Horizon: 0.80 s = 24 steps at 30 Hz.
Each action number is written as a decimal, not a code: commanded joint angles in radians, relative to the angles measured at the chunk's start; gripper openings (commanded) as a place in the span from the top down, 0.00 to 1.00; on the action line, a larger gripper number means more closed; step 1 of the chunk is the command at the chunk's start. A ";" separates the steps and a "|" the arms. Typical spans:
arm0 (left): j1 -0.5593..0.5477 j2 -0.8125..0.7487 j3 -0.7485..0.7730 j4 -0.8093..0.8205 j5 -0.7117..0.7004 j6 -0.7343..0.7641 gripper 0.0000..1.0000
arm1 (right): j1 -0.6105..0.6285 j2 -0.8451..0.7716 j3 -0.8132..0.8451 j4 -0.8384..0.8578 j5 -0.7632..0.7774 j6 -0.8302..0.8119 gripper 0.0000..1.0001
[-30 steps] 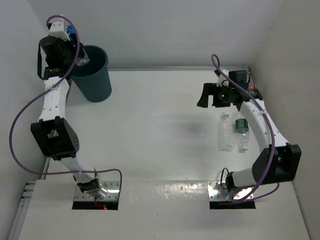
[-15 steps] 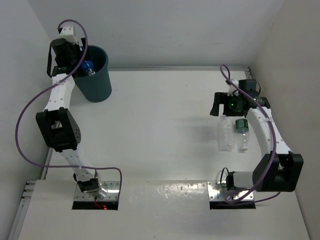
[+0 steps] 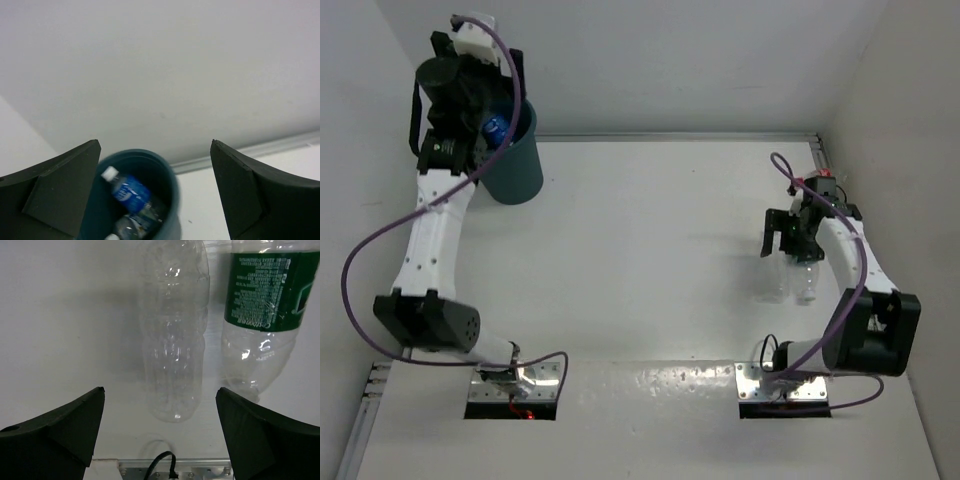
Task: Put the plastic bottles in the bin
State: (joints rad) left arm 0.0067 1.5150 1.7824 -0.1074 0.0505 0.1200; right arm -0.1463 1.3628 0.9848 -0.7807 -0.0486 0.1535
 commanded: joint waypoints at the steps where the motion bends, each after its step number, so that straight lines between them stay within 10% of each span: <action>1: -0.075 -0.104 -0.142 0.006 -0.040 0.036 0.01 | -0.016 0.095 0.009 0.073 0.026 0.013 0.10; 16: -0.215 -0.197 -0.241 -0.034 -0.190 0.046 0.01 | 0.020 0.481 0.213 0.133 0.001 -0.012 0.17; 24: -0.077 -0.220 -0.291 -0.034 0.250 -0.176 0.01 | 0.083 0.496 0.264 0.110 -0.057 0.012 0.61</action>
State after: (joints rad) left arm -0.1333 1.3300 1.4979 -0.1665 0.0605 0.0772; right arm -0.0860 1.8904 1.1839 -0.6704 -0.0593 0.1524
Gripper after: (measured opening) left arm 0.992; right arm 0.512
